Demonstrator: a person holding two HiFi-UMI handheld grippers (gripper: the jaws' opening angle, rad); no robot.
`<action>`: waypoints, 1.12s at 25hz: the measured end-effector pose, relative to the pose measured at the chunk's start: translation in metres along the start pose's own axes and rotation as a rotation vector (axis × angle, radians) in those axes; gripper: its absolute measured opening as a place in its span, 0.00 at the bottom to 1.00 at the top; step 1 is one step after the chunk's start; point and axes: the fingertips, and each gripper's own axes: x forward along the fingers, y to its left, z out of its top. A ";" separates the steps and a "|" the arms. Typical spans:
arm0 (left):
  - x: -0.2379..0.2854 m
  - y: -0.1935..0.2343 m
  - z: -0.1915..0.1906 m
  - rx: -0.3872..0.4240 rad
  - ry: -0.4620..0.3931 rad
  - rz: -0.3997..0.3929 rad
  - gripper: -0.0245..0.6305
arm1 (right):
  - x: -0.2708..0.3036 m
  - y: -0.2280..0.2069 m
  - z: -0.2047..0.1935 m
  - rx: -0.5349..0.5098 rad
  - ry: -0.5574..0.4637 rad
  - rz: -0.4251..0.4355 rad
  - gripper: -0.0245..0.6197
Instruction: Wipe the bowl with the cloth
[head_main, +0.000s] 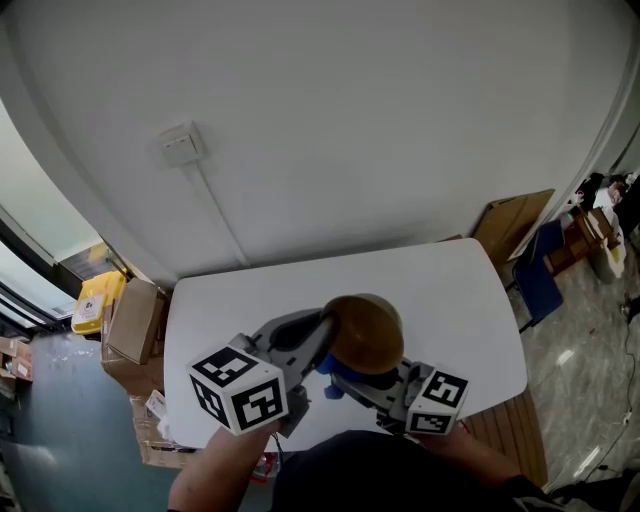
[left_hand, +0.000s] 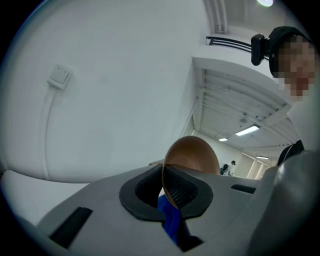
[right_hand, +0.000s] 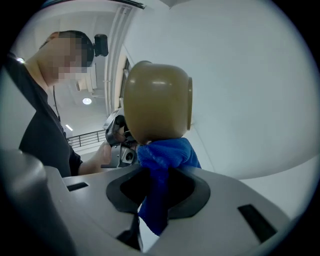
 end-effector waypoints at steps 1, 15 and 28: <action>0.001 -0.006 -0.002 -0.002 0.011 -0.023 0.07 | 0.000 0.000 0.000 -0.006 -0.004 0.006 0.15; -0.004 -0.024 -0.012 0.082 0.081 -0.091 0.07 | -0.017 -0.005 0.012 -0.096 -0.045 0.042 0.15; -0.023 0.047 -0.008 0.223 0.122 0.176 0.07 | -0.041 -0.002 0.038 -0.144 -0.080 0.038 0.15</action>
